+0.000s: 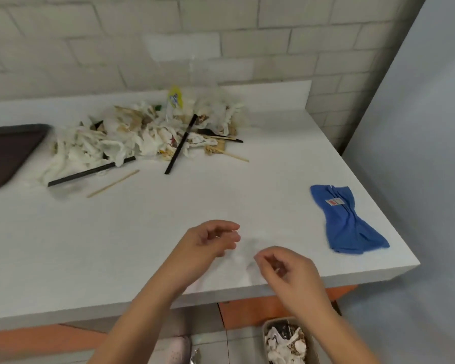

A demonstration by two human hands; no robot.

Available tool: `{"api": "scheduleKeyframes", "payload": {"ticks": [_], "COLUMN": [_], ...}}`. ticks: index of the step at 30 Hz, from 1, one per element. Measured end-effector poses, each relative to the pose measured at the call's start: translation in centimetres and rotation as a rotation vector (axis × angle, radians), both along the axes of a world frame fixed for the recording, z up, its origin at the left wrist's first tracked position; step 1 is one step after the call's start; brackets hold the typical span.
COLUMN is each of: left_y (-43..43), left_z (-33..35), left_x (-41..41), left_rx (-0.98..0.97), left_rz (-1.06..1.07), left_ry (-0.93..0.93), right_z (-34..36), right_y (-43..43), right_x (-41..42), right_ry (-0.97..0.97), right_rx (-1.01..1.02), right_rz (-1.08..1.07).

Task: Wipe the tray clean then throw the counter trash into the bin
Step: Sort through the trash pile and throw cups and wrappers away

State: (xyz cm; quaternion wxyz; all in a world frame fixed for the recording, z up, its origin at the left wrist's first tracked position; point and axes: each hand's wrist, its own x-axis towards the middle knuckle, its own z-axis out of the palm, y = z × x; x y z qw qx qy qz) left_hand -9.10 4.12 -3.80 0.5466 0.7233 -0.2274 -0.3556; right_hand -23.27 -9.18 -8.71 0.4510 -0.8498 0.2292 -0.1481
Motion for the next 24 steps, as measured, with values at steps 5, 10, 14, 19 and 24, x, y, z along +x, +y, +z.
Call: {"api": "scheduleKeyframes", "payload": {"ticks": [5,10,14,19,24], "left_y": [3.5,6.3,7.7,8.6,7.0], "left_z": [1.0,1.1,1.6,1.1,-0.9], "left_x": [8.7,18.1,24.8,31.3,35.6], "left_rx": [0.001,0.021,0.049,0.111,0.320], "left_rz": [0.226,0.324,0.347,0.381,0.370], "left_ry": [-0.021,-0.043,-0.092,-0.223,-0.465], "right_z": [3.1,5.2,5.4,3.6,1.9], "right_y": [0.6,1.5,1.8,2.1,1.8], "right_x": [11.7,24.6,34.6,42.1,44.6], "right_ry": [-0.061,-0.076,0.053,0.341,0.434], "right_rx": [-0.086,-0.228,-0.460,-0.688,-0.727], "right_rz": [0.066,0.121,0.149,0.107,0.042]}}
